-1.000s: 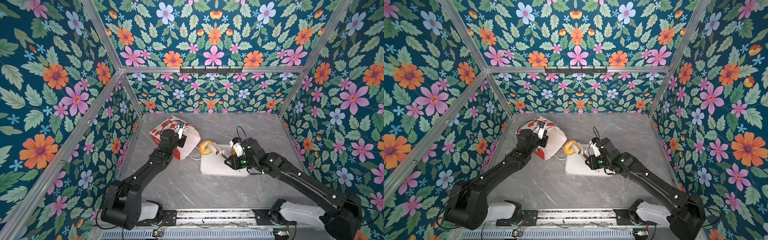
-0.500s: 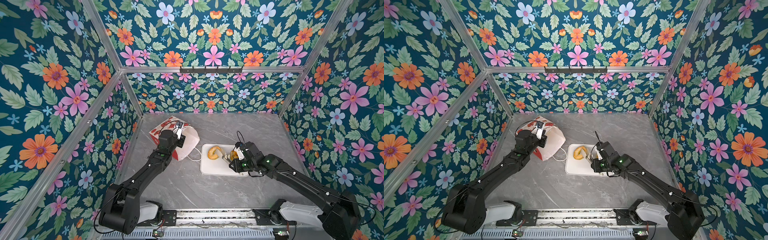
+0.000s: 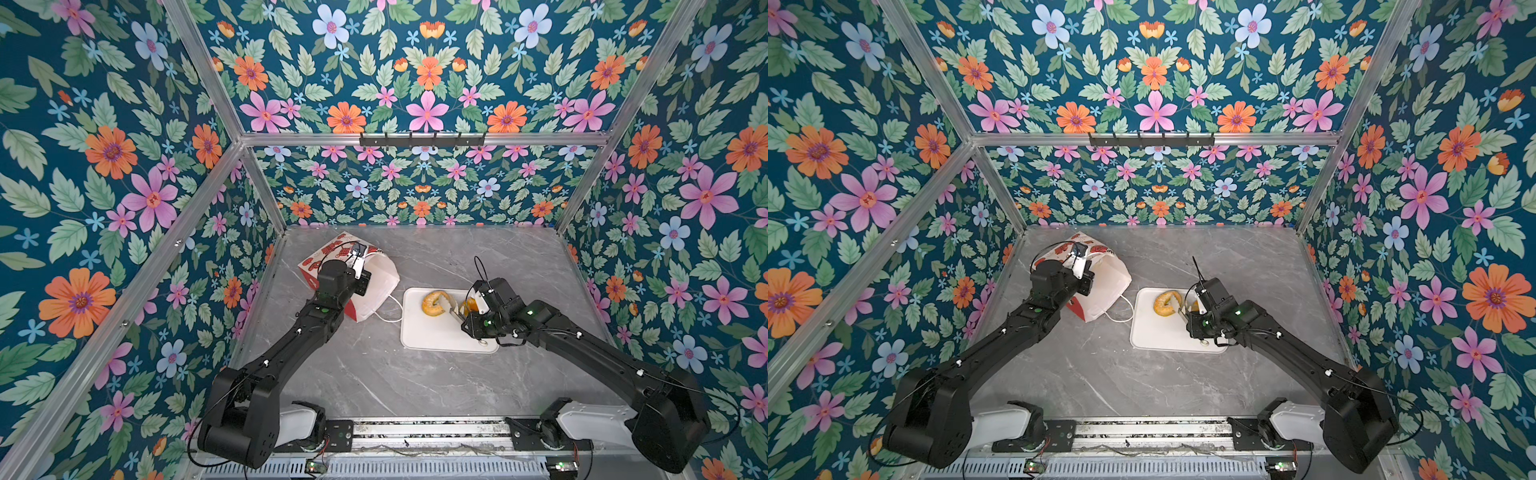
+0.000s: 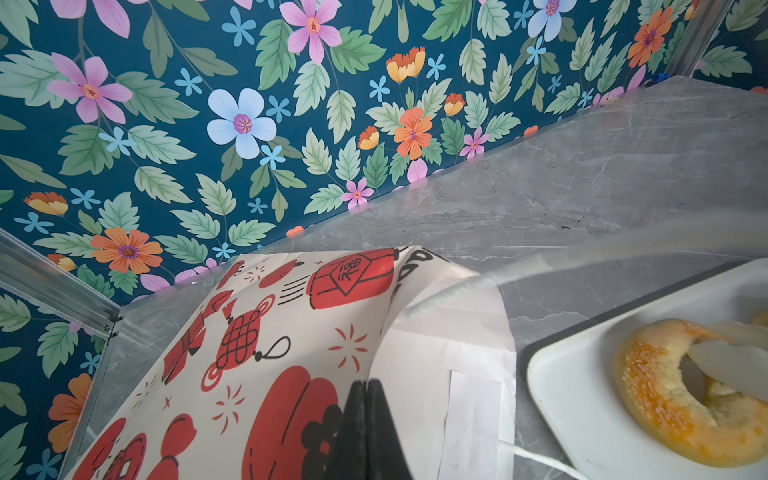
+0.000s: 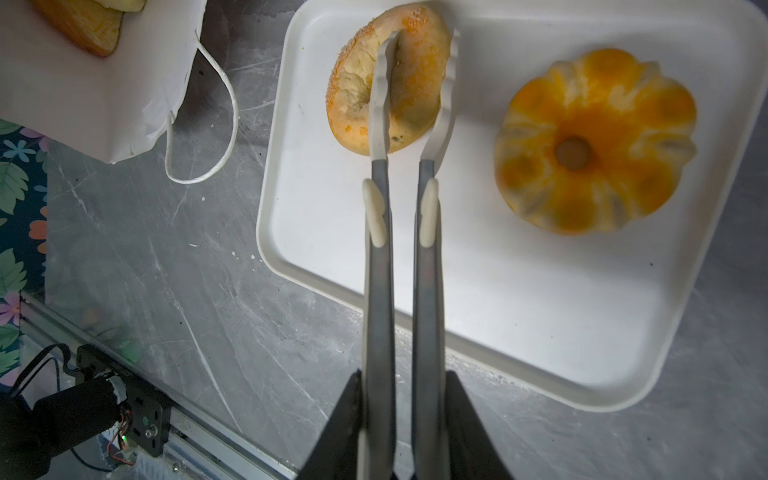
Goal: Take the fake bread out of the paper bag
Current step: 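Pull the golden bagel out and lower it onto the white tray, then open the tongs and release the bagel on the tray with the right gripper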
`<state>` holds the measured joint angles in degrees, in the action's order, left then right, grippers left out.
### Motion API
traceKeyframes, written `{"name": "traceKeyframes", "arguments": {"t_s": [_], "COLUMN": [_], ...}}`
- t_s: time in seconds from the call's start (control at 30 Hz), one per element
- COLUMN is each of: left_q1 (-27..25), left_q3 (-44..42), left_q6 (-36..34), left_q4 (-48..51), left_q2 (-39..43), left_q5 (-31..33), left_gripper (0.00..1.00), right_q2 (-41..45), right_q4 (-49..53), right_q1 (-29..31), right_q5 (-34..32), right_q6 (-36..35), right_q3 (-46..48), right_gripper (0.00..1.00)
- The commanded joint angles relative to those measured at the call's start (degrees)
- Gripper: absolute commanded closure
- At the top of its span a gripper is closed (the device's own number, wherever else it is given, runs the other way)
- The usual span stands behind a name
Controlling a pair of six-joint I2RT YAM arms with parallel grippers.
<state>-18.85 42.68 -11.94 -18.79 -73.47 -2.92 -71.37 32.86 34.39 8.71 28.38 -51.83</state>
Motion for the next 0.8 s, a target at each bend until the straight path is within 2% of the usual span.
{"name": "traceKeyframes", "arguments": {"t_s": [0.0, 0.37, 0.77], "left_q1": [0.0, 0.0, 0.0], "left_q3": [-0.3, -0.3, -0.3], "left_q6": [0.6, 0.4, 0.3], "left_q4": [-1.8, -2.3, -2.3], "left_q2": [-0.2, -1.1, -0.9], "left_q5": [0.5, 0.5, 0.7], "left_gripper": [1.00, 1.00, 1.00], "right_q2": [0.8, 0.4, -2.7], "right_q4": [0.5, 1.3, -2.7], "right_q1": [0.1, 0.1, 0.1], "right_q5": [-2.0, -2.1, 0.5], "right_q6": [-0.2, -0.1, -0.2], "right_q3": [-0.5, -0.8, -1.4], "right_gripper": [0.76, 0.65, 0.65]}}
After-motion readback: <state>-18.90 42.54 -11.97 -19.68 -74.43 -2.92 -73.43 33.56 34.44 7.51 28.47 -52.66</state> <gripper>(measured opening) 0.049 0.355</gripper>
